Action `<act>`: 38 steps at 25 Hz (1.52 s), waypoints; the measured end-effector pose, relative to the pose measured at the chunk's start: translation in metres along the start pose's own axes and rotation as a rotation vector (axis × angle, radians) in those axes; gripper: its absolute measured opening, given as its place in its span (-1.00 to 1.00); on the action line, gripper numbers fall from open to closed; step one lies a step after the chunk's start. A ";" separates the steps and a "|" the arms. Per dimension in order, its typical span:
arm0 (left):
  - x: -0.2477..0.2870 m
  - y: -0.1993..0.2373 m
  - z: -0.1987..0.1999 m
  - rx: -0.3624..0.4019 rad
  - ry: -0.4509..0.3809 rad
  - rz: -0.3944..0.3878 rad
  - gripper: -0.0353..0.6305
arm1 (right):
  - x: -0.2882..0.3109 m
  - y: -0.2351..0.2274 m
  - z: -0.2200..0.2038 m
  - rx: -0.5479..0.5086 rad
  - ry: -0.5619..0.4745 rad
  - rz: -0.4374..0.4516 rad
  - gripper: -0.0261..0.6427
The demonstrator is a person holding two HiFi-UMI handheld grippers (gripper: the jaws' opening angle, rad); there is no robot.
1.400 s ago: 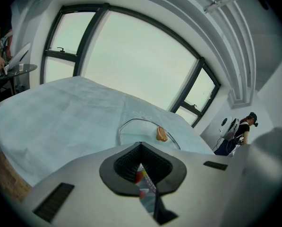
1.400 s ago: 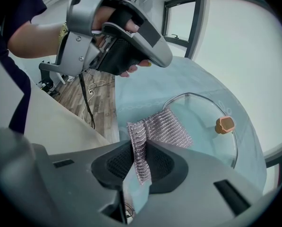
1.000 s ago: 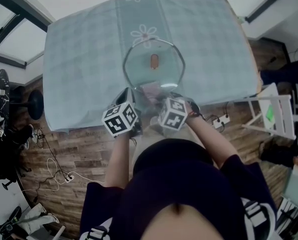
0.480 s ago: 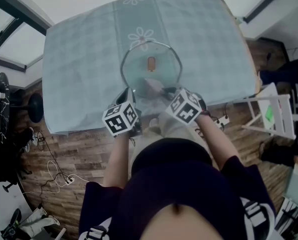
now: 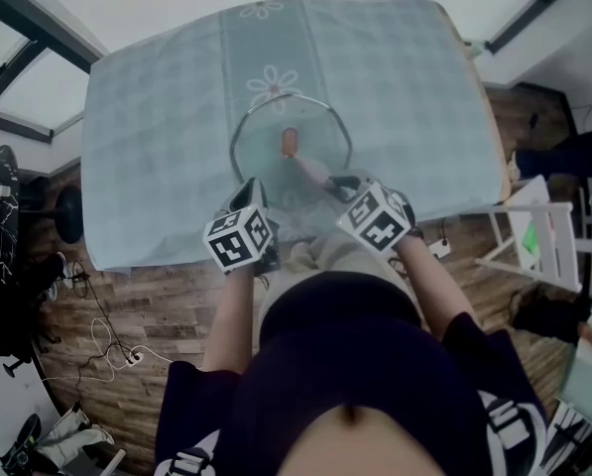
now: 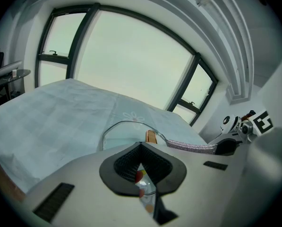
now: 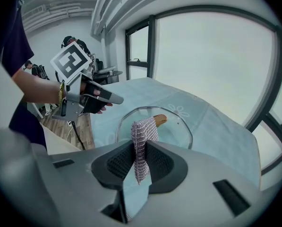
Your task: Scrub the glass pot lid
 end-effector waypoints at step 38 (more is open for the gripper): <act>0.103 -0.056 0.034 0.133 0.018 0.088 0.00 | -0.010 -0.104 -0.048 0.127 -0.082 0.079 -0.69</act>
Point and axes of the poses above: the fingertips, and each gripper's own axes: x forward along the fingers, y to its left, z out of its top, the point moved 6 cm from there along -x, backward along the fingers, and after that the axes turned 13 degrees about y, right-handed, at the moved point
